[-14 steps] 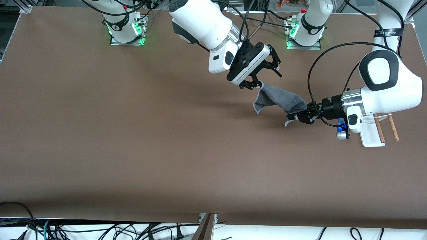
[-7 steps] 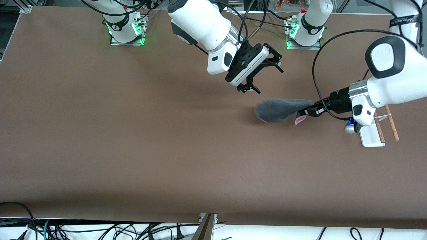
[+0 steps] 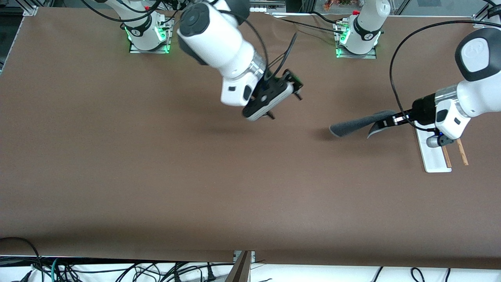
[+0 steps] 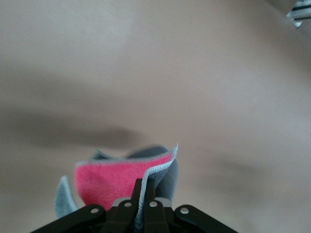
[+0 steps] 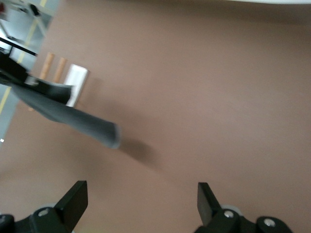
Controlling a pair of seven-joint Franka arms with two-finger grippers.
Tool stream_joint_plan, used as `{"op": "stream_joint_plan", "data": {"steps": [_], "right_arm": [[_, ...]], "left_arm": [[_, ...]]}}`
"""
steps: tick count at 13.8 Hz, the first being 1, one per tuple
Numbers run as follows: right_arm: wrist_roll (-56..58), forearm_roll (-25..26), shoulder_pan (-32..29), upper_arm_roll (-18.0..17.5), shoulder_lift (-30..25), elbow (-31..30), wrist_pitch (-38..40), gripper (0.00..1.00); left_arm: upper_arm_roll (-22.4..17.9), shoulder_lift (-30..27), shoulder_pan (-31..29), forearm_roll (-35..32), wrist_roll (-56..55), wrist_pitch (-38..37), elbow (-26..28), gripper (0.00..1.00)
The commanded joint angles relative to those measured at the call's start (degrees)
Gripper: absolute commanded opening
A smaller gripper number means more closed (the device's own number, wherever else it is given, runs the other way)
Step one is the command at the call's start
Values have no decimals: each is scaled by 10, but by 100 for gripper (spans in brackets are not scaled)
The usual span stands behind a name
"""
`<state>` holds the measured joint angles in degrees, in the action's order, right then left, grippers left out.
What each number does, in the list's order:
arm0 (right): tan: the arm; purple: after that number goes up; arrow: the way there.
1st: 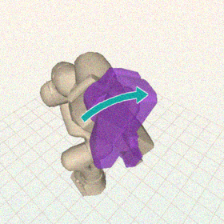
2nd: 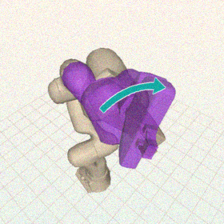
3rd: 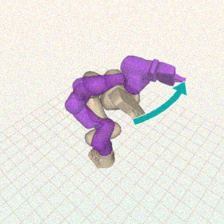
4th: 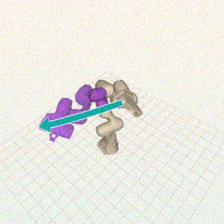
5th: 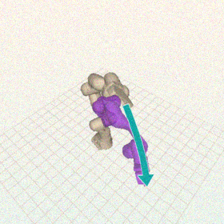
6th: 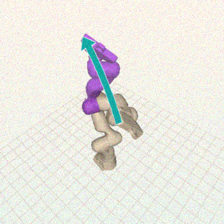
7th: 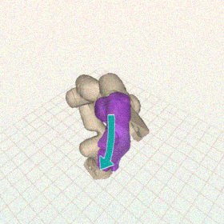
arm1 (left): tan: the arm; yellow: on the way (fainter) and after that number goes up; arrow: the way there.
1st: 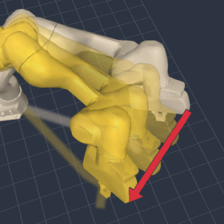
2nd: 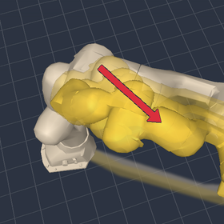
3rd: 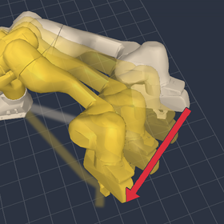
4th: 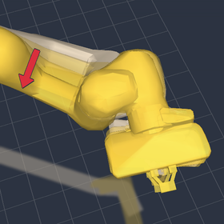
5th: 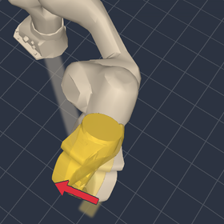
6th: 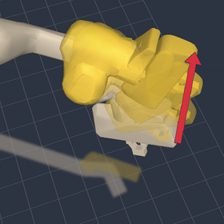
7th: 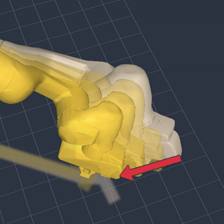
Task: Pass towel and hang on rack
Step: 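Open the right gripper while the left gripper pulls the towel away, then carry the towel with the left gripper over the wooden rack while the right gripper retracts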
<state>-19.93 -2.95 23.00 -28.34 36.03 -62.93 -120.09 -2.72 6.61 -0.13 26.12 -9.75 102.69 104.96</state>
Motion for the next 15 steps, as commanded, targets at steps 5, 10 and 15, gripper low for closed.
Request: {"op": "stream_joint_plan", "data": {"steps": [5, 10, 15], "right_arm": [[1, 18, -143, 17, -47, -3, 244, 100], [19, 50, -189, 122, -146, -35, 361, 100], [20, 59, -248, 174, -256, -104, 383, 100]], "left_arm": [[-49, -6, -56, -24, 189, -47, 4, 0], [-51, 31, -110, -23, 334, -43, 2, 0], [-71, 46, -130, -27, 447, -42, -3, 0]]}}
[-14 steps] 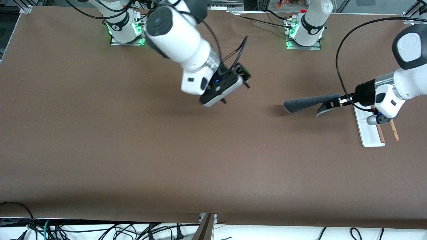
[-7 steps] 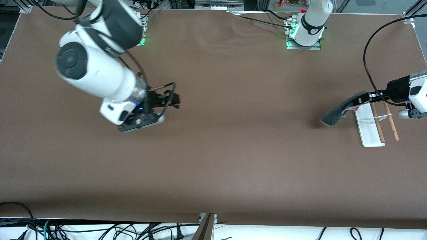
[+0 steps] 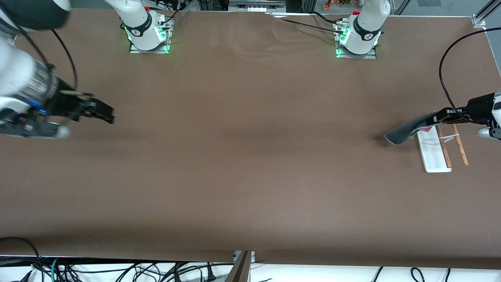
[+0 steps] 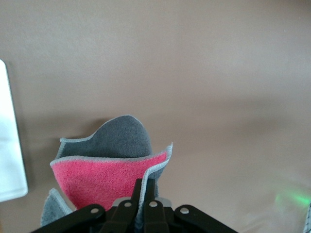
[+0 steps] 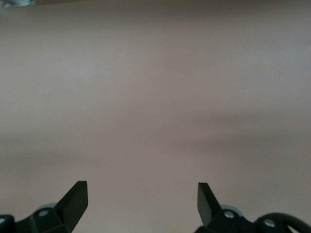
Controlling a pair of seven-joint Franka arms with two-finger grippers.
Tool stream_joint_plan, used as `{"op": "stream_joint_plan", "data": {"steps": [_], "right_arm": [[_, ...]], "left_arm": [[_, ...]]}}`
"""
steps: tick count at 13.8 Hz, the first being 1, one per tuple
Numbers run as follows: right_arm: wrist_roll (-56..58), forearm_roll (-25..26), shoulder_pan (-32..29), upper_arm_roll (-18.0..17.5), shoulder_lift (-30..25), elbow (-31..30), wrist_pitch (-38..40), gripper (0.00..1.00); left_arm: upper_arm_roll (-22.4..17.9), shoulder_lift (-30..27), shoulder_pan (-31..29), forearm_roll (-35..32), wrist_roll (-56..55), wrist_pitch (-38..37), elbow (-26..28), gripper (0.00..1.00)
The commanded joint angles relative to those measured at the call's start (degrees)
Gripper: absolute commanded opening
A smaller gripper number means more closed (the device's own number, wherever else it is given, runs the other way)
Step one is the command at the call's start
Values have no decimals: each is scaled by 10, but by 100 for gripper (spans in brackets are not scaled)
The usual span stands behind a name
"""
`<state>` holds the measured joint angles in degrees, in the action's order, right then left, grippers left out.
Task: Pass towel and hang on rack
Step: 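Carry the towel with the left gripper over the wooden rack while the right gripper retracts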
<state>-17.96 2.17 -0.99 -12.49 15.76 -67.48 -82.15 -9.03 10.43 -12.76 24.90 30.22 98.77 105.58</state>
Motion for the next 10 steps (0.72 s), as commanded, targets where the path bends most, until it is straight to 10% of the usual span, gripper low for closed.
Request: {"op": "stream_joint_plan", "data": {"steps": [1, 10], "right_arm": [[-1, 9, -9, 33, -63, -63, 18, 100], [166, 46, -19, 55, -86, -86, 56, 100]], "left_arm": [[-17, 13, -4, -19, 65, -2, -12, 0], [-27, 48, -60, -66, 200, 14, -63, 0]]}}
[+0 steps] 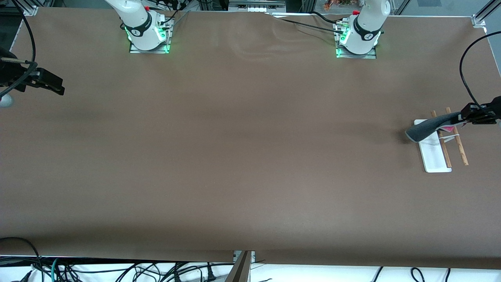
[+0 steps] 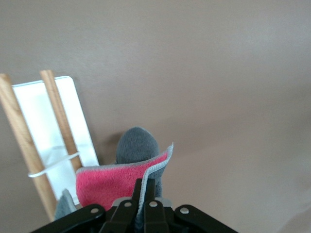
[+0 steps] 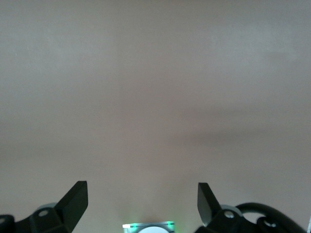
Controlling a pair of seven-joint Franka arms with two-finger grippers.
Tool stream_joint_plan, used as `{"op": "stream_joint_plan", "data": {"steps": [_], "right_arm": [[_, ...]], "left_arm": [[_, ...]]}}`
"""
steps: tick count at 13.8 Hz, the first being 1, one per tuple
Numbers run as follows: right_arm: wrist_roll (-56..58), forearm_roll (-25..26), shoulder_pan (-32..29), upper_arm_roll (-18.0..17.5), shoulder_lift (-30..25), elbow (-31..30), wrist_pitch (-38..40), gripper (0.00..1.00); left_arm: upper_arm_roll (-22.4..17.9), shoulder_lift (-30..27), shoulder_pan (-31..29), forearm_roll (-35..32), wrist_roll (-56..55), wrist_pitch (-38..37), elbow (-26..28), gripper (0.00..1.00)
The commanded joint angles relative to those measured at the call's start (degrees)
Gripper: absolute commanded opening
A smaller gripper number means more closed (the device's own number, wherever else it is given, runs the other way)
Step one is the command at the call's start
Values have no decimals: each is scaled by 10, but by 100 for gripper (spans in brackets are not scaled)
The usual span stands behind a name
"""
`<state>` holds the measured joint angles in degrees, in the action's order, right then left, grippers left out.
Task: Pass towel and hang on rack
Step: 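Carry the towel with the left gripper over the wooden rack while the right gripper retracts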
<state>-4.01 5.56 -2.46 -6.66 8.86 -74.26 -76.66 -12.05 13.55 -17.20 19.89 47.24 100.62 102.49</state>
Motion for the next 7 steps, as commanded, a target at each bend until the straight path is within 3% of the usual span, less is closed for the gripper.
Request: {"op": "stream_joint_plan", "data": {"steps": [1, 3, 4, 5, 6, 7], "right_arm": [[26, 12, -4, -2, -17, -19, 1, 100], [29, 10, -4, -2, -15, -17, 0, 100], [29, 9, -4, -2, -16, -17, 0, 100], [29, 10, -4, -2, -15, -17, 0, 100], [29, 10, -4, -3, -15, -16, -1, 100], [29, 10, -4, -3, -15, -16, -2, 100]], "left_arm": [[4, 22, -21, -16, 42, -5, -37, 0], [4, 31, -33, -16, 66, -5, -46, 0], [4, 35, -41, -16, 76, -5, -50, 6], [4, 42, -46, -16, 90, -6, -52, 18], [4, 47, -51, -16, 101, -5, -52, 37], [4, 51, -52, -16, 112, -5, -53, 46]]}}
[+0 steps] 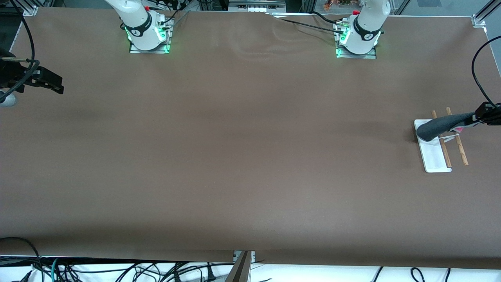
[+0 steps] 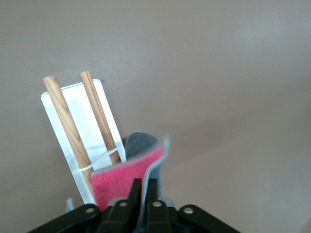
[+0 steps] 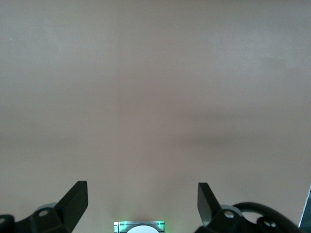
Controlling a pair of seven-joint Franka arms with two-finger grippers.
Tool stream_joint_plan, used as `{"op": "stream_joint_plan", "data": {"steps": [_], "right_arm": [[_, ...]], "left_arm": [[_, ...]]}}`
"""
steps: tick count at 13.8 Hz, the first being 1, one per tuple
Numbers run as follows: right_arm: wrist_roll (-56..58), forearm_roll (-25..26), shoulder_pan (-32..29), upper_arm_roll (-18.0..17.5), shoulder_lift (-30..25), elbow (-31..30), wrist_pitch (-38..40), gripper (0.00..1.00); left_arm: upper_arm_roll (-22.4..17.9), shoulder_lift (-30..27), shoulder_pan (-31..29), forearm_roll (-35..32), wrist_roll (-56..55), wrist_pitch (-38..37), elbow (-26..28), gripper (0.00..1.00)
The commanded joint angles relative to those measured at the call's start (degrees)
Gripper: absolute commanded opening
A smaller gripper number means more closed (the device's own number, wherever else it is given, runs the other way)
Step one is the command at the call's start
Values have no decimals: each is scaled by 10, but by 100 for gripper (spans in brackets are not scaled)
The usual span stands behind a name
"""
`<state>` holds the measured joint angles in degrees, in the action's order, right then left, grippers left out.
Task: Pass towel and hang on rack
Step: 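Carry the towel with the left gripper over the wooden rack while the right gripper retracts, then lower the towel over the rack dowel and open the left gripper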
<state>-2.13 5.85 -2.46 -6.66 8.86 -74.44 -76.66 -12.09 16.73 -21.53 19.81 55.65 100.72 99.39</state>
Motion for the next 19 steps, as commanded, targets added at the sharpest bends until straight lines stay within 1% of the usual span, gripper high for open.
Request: {"op": "stream_joint_plan", "data": {"steps": [1, 4, 5, 6, 7, 8, 9, 10, 12, 13, 15, 18, 19], "right_arm": [[11, 6, -4, -3, -15, -14, -2, 100], [11, 6, -3, -3, -15, -14, -2, 100], [11, 6, -3, -3, -15, -14, -2, 100], [11, 6, -3, -3, -15, -14, -2, 100], [11, 6, -3, -3, -15, -14, -2, 100], [11, 6, -2, -4, -15, -14, -2, 100], [11, 6, -2, -4, -15, -14, -3, 100], [11, 6, -1, -4, -15, -14, -3, 100], [11, 6, 0, -5, -15, -14, -4, 100], [11, 6, 0, -5, -15, -14, -5, 100], [7, 6, 1, -5, -14, -14, -6, 100], [8, 6, 1, -5, -5, -5, -8, 100], [6, 6, 1, -6, -5, -4, -7, 100]], "left_arm": [[4, 19, -15, -15, 39, -6, -23, 46], [4, 39, -34, -15, 88, -5, -41, 46], [4, 39, -35, -15, 89, -5, -43, 47], [3, 39, -35, -15, 89, -5, -46, 61], [3, 39, -36, -20, 90, -7, -54, 66], [3, 34, -35, -35, 92, -9, -58, 81], [3, 24, -33, -35, 91, -11, -59, 95], [3, 11, -29, -35, 90, -11, -58, 100], [3, -32, -3, -37, 78, -14, -57, 100], [3, -51, 11, -43, 48, -21, -57, 100], [3, -101, 59, -81, -62, -35, -48, 100], [3, -184, 155, -133, -253, -70, -19, 100], [5, -203, 177, -138, -314, -90, -15, 100]]}}
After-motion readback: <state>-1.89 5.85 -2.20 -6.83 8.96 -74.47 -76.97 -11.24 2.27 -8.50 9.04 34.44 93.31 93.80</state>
